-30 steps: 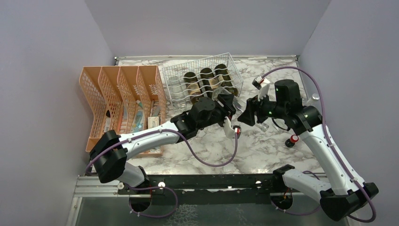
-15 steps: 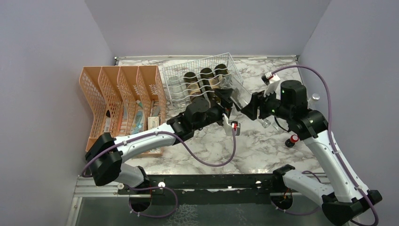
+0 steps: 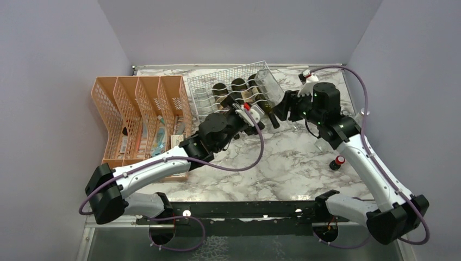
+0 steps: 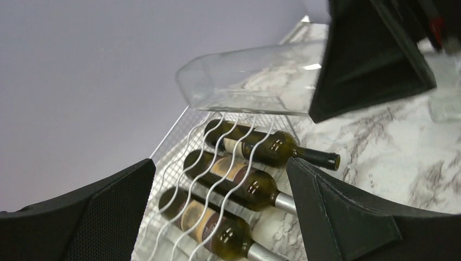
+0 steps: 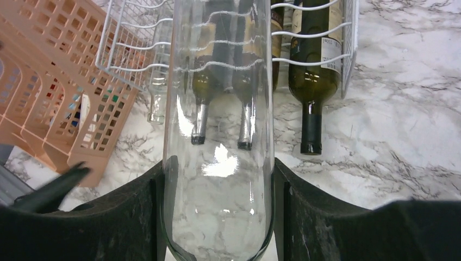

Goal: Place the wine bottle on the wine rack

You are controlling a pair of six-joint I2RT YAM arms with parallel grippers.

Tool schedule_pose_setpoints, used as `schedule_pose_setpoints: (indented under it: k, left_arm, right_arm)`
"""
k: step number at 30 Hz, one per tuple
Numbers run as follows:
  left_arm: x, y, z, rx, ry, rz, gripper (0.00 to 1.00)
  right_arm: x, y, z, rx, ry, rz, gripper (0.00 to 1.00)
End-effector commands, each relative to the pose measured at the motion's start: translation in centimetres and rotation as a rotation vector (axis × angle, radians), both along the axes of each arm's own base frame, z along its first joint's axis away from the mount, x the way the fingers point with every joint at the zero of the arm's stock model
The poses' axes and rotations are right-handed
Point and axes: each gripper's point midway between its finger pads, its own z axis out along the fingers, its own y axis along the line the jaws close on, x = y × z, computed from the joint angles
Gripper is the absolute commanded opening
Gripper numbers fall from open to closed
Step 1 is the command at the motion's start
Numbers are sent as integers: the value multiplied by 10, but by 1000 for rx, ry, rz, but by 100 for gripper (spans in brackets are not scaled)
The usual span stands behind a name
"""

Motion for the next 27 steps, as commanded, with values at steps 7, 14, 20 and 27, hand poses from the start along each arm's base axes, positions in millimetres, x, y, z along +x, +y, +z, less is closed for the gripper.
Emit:
schedule_pose_setpoints:
  k: [7,14,20,27]
  left_arm:
    - [-7,73,48,-469,280,274,99]
    - [-16,86,47,-458,321,290,99]
    - [-18,83,37,-440,346,277,99]
    - [-20,80,32,-420,360,261,99]
  right_arm:
    - [88,21,6,24,-127,-80,1]
    - [141,23,-17,-28,-139,-174,1]
    - [176,27,-27,-58,-166,-207,1]
    - [199,32,-50,-136,-149,-195,5]
